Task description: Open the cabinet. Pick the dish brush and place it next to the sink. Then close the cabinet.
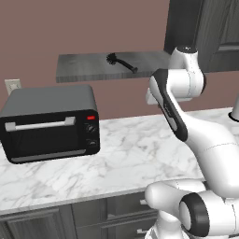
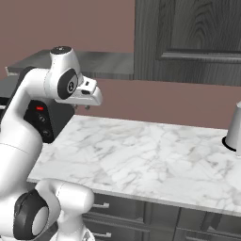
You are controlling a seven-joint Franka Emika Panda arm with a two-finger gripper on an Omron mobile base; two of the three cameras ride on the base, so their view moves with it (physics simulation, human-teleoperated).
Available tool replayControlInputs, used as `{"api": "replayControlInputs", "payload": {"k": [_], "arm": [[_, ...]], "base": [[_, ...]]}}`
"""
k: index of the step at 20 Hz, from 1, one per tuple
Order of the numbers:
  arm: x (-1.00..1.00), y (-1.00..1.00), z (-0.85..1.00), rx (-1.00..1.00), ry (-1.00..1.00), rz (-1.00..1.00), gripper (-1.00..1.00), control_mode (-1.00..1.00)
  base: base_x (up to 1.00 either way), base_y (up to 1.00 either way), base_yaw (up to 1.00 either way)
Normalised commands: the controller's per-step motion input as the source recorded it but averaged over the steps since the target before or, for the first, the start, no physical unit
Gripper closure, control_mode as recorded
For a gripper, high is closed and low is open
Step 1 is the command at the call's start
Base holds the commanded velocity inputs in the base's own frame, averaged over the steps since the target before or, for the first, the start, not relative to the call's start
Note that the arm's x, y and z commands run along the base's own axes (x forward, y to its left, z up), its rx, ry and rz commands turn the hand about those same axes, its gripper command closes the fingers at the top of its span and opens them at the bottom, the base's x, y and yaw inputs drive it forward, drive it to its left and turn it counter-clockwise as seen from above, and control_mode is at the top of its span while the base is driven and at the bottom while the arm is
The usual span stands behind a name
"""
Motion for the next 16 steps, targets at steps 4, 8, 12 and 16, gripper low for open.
{"api": "replayControlInputs", "payload": {"k": [4,8,12,16], "arm": [[-0.06,0.00,0.00,0.00,0.00,0.00,-1.00,-1.00],[-0.03,0.00,0.00,0.00,0.00,0.00,-1.00,-1.00],[-0.29,0.05,0.00,0.01,0.00,0.05,-1.00,-1.00],[-0.24,0.08,0.00,0.02,0.00,0.08,-1.00,-1.00]], "base": [[0.00,0.00,0.00],[0.00,0.00,0.00],[0.00,0.00,0.00],[0.00,0.00,0.00]]}}
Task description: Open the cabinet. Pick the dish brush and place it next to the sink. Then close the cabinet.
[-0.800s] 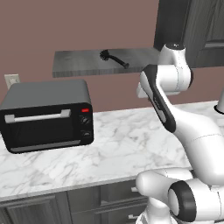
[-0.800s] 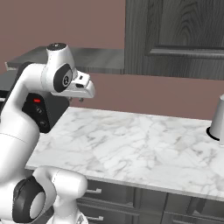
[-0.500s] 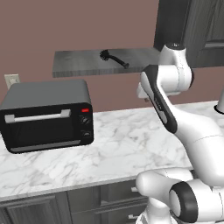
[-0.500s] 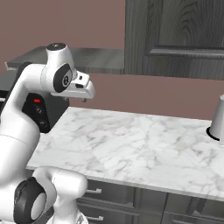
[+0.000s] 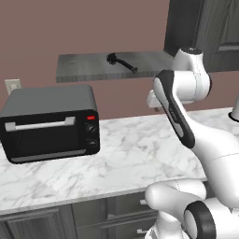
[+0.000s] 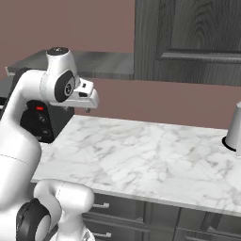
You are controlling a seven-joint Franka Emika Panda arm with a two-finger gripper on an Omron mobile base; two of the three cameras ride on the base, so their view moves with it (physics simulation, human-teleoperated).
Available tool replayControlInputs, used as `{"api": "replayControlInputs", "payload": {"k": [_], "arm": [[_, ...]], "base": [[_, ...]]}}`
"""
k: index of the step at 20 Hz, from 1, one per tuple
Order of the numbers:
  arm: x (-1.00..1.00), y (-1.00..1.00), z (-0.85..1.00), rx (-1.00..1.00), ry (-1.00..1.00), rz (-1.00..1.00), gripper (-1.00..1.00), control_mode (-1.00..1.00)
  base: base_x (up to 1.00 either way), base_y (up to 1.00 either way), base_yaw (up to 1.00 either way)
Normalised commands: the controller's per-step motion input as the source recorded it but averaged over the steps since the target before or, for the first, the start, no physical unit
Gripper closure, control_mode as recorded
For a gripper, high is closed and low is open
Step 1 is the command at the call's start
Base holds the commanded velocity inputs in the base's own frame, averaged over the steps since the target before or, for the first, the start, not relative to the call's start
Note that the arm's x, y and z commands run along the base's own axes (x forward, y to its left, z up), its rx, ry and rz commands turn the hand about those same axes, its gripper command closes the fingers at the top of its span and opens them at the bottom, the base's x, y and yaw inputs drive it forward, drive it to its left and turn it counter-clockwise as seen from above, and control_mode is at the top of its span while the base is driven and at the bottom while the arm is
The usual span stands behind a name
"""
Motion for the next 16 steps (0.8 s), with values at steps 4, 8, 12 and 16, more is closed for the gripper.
{"api": "replayControlInputs", "payload": {"k": [4,8,12,16], "arm": [[-0.26,0.11,0.17,0.00,0.00,0.07,-1.00,-1.00],[-0.26,0.08,0.56,0.00,0.02,0.01,-1.00,-1.00],[-0.25,0.00,0.73,0.01,0.01,0.03,-1.00,-1.00],[-0.13,0.01,0.86,0.00,0.05,0.00,-1.00,-1.00]], "base": [[0.00,0.00,0.00],[0.00,0.00,0.00],[0.00,0.00,0.00],[0.00,0.00,0.00]]}}
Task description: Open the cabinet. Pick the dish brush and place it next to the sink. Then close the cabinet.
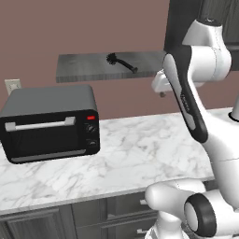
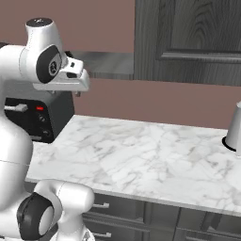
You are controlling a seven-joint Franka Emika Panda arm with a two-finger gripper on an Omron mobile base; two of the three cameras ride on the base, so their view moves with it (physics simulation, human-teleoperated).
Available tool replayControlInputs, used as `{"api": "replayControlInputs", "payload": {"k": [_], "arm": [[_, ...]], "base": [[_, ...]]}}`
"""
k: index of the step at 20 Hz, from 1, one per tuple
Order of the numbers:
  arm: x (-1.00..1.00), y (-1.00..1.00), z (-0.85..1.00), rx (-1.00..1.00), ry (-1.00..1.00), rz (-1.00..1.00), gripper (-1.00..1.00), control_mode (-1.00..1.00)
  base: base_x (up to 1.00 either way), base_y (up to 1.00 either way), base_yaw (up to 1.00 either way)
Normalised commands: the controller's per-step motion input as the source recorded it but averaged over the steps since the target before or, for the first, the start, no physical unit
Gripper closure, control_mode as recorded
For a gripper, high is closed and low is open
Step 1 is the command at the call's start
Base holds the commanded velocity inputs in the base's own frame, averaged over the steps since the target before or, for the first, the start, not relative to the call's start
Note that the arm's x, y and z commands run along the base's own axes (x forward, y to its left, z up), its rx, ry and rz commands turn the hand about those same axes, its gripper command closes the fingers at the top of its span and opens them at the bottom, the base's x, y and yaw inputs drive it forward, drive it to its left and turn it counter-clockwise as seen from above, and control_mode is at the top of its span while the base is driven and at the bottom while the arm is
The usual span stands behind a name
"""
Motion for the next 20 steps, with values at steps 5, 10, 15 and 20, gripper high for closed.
{"api": "replayControlInputs", "payload": {"k": [5,10,15,20], "arm": [[0.00,0.20,0.57,0.06,0.01,0.00,-1.00,-1.00],[0.04,0.48,0.24,0.13,-0.01,0.00,-1.00,-1.00],[0.42,0.49,0.09,0.13,-0.09,0.00,-1.00,-1.00],[0.64,0.39,0.00,0.01,-0.08,0.00,-1.00,-1.00]], "base": [[0.00,0.00,0.00],[0.00,0.00,0.00],[0.00,0.00,0.00],[0.00,0.00,0.00]]}}
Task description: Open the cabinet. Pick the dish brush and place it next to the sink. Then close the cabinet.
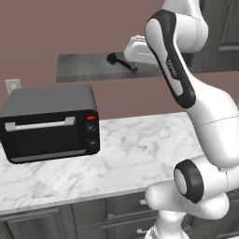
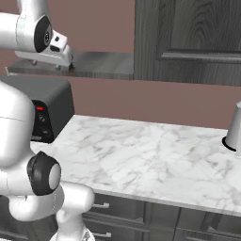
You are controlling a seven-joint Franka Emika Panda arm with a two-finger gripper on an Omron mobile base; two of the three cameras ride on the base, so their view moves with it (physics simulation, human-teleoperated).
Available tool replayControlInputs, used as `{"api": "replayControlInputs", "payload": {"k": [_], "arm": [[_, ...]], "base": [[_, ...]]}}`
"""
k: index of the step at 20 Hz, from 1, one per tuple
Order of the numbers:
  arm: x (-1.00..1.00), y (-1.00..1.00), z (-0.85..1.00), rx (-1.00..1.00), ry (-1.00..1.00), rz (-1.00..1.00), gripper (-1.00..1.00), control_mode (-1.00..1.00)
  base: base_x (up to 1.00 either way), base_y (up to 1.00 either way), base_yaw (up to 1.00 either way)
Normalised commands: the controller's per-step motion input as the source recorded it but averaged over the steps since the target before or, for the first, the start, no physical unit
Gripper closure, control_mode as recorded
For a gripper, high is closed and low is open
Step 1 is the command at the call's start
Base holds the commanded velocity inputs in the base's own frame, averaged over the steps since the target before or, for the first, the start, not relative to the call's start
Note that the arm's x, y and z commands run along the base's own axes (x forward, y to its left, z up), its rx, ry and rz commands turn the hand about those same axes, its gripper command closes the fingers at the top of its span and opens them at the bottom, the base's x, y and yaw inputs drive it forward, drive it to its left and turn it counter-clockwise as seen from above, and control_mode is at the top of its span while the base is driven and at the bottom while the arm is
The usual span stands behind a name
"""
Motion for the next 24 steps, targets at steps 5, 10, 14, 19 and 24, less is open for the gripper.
{"api": "replayControlInputs", "payload": {"k": [5,10,14,19,24], "arm": [[0.80,0.31,0.00,0.00,-0.11,0.03,-1.00,-1.00],[0.46,0.00,0.05,-0.06,0.00,0.08,-1.00,-1.00],[0.99,0.00,-0.05,-0.05,0.00,0.17,-1.00,-1.00],[0.93,-0.02,-0.18,-0.02,0.00,0.15,-1.00,-1.00],[0.64,0.00,-0.16,-0.07,0.00,0.01,-1.00,-1.00]], "base": [[0.00,0.00,0.00],[0.00,0.00,0.00],[0.00,0.00,0.00],[0.00,0.00,0.00],[0.00,0.00,0.00]]}}
